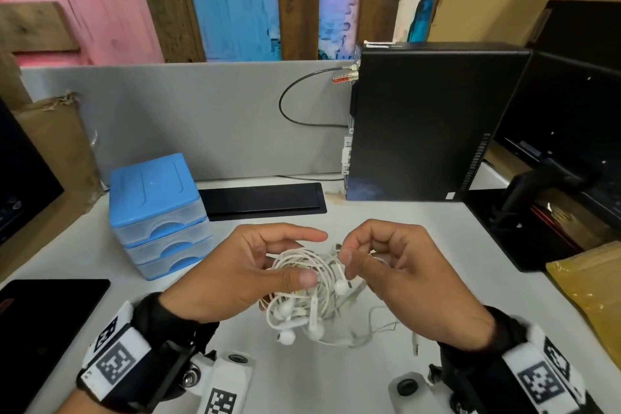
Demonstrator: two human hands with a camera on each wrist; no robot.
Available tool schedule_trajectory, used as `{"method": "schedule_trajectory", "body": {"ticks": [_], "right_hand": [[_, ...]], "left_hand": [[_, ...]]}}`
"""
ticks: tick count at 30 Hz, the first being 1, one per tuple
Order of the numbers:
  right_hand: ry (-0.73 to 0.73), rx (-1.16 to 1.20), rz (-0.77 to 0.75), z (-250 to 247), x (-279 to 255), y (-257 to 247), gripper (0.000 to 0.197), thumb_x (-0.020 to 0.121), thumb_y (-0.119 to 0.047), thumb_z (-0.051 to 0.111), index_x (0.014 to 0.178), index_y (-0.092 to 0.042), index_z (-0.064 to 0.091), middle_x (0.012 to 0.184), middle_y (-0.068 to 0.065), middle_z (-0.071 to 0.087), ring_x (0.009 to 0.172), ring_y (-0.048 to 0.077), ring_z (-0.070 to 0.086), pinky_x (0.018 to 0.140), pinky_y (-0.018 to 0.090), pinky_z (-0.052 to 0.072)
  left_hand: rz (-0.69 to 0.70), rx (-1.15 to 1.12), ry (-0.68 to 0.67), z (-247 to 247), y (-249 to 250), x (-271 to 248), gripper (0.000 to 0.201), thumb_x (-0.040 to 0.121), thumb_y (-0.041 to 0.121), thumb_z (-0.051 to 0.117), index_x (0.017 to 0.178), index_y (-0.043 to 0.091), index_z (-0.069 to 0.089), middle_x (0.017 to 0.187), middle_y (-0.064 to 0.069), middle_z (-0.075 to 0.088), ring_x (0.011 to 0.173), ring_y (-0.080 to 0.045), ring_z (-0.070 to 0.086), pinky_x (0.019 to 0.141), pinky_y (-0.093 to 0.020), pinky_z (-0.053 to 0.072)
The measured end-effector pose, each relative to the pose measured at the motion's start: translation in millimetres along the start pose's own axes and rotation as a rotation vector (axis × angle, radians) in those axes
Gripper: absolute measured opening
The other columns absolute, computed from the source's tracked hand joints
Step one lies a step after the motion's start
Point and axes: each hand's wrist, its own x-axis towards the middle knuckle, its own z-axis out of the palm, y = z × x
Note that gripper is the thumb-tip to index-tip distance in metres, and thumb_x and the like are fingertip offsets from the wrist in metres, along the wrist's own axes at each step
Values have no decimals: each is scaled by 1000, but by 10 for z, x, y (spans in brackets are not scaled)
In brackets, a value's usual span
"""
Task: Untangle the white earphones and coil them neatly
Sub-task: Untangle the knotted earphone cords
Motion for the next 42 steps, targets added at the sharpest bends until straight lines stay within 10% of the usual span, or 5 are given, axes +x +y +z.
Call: {"method": "schedule_trajectory", "body": {"ticks": [9, 17, 27, 32, 42], "right_hand": [[-116, 154, -23, -28, 8, 50, 11, 92, -1, 66, 85, -6, 73, 74, 9, 71, 46, 17, 46, 47, 22, 41], [-177, 210, -2, 5, 31, 81, 11, 88, 7, 65, 92, 4, 75, 71, 21, 69, 47, 1, 56, 50, 8, 41], [-195, 133, -42, 45, 58, 183, 25, 77, -37, 82, 91, -17, 81, 88, 44, 60, 78, 59, 58, 79, 71, 47], [-179, 202, -64, 31, 54, 164, 20, 79, -16, 73, 95, -5, 80, 91, 12, 78, 86, 26, 74, 83, 32, 59], [-106, 234, -165, 71, 59, 180, 23, 86, -23, 69, 85, -2, 77, 73, 3, 74, 60, 3, 62, 58, 10, 46]], "left_hand": [[76, -86, 63, 5, 28, -21, 49, 73, 59, 75, 109, 26, 77, 105, -10, 77, 98, -21, 74, 79, -23, 56], [55, -44, 124, 79, 56, -5, 28, 88, 26, 55, 105, 22, 78, 100, -11, 78, 96, -24, 74, 81, -25, 57], [47, 100, 170, 159, 170, -104, 34, 78, 55, 66, 105, 37, 77, 95, -4, 79, 96, -63, 59, 80, -81, 42], [47, 111, 201, 90, 220, -125, 36, 78, 55, 66, 105, 35, 77, 98, -3, 79, 98, -64, 58, 81, -81, 42], [67, 125, 189, 35, 257, -125, 33, 82, 54, 63, 105, 35, 77, 101, -4, 78, 99, -61, 59, 82, -78, 45]]}}
